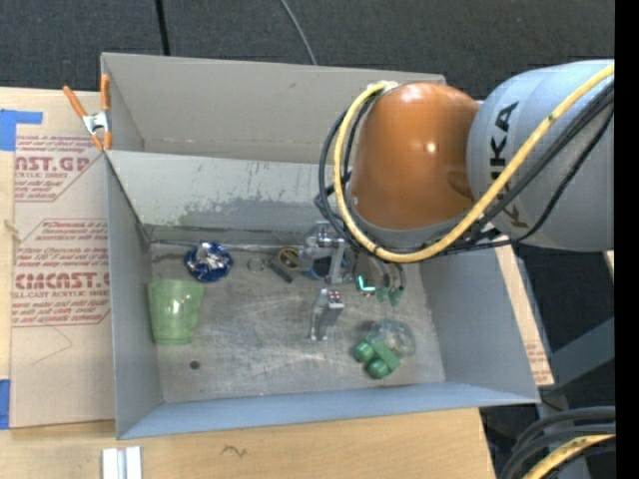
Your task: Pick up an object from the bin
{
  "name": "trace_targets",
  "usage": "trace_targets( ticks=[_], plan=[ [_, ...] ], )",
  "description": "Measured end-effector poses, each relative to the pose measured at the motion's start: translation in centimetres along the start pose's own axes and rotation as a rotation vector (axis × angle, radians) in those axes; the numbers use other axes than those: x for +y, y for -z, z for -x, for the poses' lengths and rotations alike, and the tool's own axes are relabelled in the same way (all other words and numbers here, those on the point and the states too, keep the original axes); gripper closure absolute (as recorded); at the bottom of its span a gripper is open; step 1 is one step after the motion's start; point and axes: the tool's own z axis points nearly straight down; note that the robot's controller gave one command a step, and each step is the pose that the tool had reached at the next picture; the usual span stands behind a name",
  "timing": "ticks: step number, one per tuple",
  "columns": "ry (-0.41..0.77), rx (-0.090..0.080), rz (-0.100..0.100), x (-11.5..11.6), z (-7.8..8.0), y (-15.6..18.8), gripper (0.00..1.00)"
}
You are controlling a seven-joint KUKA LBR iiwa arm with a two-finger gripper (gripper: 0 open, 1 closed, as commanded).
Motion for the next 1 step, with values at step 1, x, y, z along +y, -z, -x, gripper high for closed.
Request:
trace_targets(
  ticks=[1],
  plan=[
    [-0.007, 0.000, -0.001, -0.45, 8.10, -6.19, 0.00]
  ],
)
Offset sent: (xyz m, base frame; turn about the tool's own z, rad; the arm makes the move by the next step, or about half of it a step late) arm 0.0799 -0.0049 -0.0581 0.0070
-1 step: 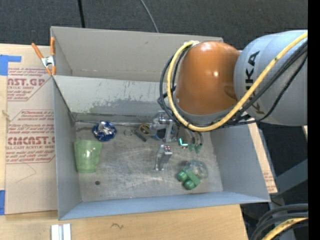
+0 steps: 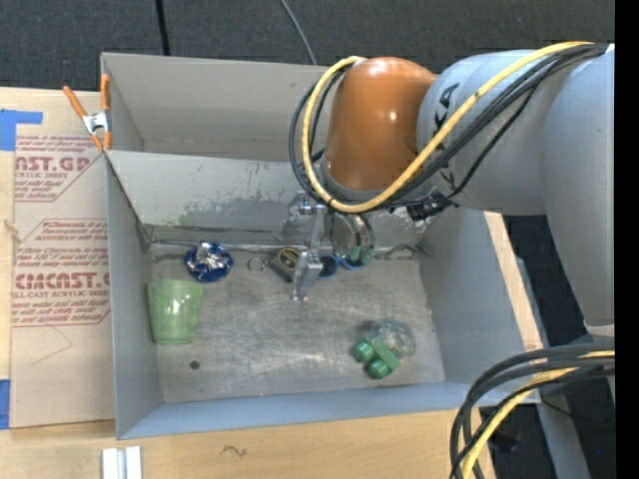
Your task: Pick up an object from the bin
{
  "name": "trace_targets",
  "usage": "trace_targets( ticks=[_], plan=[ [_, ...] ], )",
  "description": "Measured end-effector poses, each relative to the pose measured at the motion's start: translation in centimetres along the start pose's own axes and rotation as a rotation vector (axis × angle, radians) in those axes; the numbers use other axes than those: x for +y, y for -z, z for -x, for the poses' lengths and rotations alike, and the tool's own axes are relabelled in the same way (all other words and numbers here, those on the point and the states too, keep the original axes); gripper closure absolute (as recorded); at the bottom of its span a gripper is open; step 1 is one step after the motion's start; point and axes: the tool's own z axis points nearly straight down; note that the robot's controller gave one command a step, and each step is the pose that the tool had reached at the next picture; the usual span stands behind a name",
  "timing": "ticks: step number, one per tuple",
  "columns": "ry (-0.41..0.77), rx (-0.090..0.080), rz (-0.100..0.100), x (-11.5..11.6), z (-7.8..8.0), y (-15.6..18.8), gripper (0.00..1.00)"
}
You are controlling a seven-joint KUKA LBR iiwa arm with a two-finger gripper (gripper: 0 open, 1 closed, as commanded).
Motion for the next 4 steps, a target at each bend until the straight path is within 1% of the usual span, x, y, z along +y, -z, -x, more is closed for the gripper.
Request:
trace_targets(
  ticks=[1, 2, 3, 4],
  plan=[
    [0.131, -0.002, 0.000, -6.9, -0.7, -8.3, 0.00],
    [-0.142, -0.011, 0.002, -9.2, 0.0, -9.2, 0.00],
    [-0.112, -0.017, -0.002, -7.0, 0.7, -9.6, 0.00],
    [-0.113, -0.013, 0.003, -6.8, 0.8, -9.2, 1.00]
  ],
)
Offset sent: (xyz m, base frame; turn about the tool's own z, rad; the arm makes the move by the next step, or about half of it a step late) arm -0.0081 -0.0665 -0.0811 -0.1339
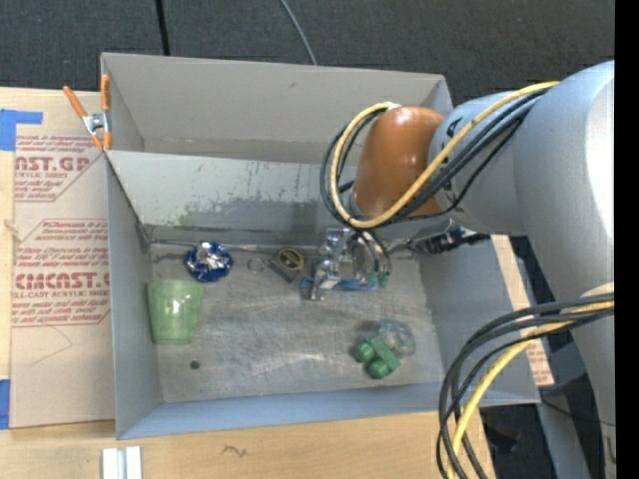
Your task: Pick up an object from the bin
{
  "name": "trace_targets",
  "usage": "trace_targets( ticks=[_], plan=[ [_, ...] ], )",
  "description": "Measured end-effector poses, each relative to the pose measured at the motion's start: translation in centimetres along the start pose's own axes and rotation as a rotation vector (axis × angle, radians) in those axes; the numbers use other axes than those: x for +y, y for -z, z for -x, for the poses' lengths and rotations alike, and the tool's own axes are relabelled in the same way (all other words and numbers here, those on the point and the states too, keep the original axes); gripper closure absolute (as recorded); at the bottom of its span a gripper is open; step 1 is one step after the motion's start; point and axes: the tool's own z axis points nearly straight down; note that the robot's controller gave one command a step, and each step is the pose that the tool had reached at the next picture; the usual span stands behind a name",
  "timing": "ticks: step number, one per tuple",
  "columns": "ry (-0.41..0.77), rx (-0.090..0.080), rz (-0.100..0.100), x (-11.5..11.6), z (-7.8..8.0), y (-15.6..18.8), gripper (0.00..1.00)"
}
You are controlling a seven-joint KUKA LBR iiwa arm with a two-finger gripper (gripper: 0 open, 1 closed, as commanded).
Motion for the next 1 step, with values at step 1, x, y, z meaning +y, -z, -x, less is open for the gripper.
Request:
trace_targets(
  ticks=[1],
  plan=[
    [0.049, 0.003, -0.004, -2.51, -0.76, 12.48, 1.00]
  ],
)
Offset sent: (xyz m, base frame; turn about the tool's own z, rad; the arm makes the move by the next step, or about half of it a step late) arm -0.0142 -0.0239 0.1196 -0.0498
